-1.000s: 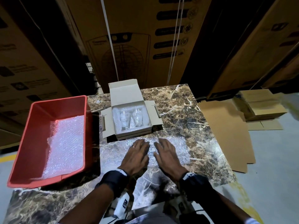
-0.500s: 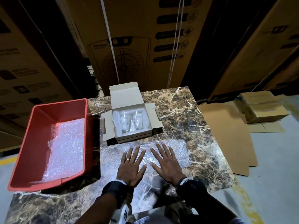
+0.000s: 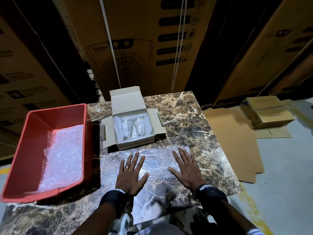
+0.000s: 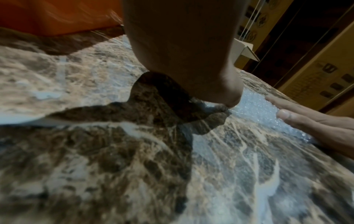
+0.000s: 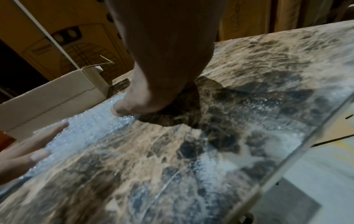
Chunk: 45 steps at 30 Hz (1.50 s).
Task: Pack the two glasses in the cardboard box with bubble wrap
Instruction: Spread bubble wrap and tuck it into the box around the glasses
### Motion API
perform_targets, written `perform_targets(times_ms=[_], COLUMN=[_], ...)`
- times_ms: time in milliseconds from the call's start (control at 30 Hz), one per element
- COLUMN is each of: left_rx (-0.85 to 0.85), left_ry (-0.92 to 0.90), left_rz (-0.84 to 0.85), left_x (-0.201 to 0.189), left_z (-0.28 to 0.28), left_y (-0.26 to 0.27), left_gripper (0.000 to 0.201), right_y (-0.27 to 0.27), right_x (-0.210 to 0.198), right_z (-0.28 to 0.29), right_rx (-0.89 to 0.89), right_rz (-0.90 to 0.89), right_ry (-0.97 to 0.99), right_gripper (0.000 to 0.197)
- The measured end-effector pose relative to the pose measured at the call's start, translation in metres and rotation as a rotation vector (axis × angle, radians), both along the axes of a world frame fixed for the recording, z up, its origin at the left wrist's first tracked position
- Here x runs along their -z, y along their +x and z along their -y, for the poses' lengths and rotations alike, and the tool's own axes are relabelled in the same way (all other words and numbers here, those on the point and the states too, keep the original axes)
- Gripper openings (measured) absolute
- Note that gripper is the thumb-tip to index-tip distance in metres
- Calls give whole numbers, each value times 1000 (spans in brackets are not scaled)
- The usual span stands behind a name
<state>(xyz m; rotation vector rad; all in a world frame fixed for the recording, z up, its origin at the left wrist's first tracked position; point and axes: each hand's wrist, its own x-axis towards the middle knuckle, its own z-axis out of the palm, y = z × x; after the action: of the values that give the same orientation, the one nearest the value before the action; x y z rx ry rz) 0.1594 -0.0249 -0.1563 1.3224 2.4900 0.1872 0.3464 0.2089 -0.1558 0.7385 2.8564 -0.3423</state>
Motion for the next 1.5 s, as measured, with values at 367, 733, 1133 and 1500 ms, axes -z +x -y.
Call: perform_targets(times_ms=[367,733,1133,1500], left_rx=[6,162,4,-41], left_ry=[79,169,261,277], left_rz=[67,-12,66,175], left_x=[-30,-30,-31,-35], left_z=[-9,1,15,20], left_y=[9,16,0,-15], left_gripper=[86,34,11,12], right_y=[-6,2,28,41], right_x=[-40,-40,-32,-48], right_z=[-4,10,6,-11], right_rx=[-93,-320,-237,-28], right_rz=[-111,-125,-139,-295], right_ry=[-74,-63,-141,-295], right_gripper=[71,13,25,11])
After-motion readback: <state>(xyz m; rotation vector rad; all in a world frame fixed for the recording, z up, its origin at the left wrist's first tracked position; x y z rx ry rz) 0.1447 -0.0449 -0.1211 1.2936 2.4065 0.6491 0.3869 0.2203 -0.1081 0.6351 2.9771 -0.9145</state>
